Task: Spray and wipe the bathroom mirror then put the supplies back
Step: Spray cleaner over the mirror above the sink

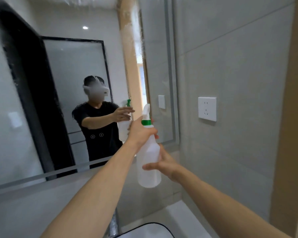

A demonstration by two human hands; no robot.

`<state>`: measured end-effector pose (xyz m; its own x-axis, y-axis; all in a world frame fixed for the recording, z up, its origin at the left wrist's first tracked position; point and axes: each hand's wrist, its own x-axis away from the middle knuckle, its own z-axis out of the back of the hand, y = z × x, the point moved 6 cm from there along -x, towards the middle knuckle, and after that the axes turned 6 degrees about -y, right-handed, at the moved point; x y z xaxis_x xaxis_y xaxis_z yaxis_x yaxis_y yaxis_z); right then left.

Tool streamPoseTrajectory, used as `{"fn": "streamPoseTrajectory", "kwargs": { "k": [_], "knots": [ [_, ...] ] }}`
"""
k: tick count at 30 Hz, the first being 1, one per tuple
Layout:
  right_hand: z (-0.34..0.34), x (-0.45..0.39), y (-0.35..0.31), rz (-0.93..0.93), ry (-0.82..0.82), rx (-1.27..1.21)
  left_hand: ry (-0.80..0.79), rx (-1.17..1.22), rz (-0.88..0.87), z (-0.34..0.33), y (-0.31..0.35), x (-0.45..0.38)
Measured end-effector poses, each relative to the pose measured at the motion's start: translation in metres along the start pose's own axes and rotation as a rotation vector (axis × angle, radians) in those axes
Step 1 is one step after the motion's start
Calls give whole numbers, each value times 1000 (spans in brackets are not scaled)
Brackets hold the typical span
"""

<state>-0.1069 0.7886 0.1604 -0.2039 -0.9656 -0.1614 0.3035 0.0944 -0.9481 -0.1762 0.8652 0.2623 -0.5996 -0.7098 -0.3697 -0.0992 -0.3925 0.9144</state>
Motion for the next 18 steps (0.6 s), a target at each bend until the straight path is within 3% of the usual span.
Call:
{"fn": "streamPoseTrajectory", "kwargs": {
  "k": [10, 18],
  "knots": [
    [22, 13, 22, -33, 25, 19, 47, -45, 17, -31, -20, -6],
    [21, 19, 32, -57, 30, -5, -62, 10, 61, -39, -28, -1]
  ]
}}
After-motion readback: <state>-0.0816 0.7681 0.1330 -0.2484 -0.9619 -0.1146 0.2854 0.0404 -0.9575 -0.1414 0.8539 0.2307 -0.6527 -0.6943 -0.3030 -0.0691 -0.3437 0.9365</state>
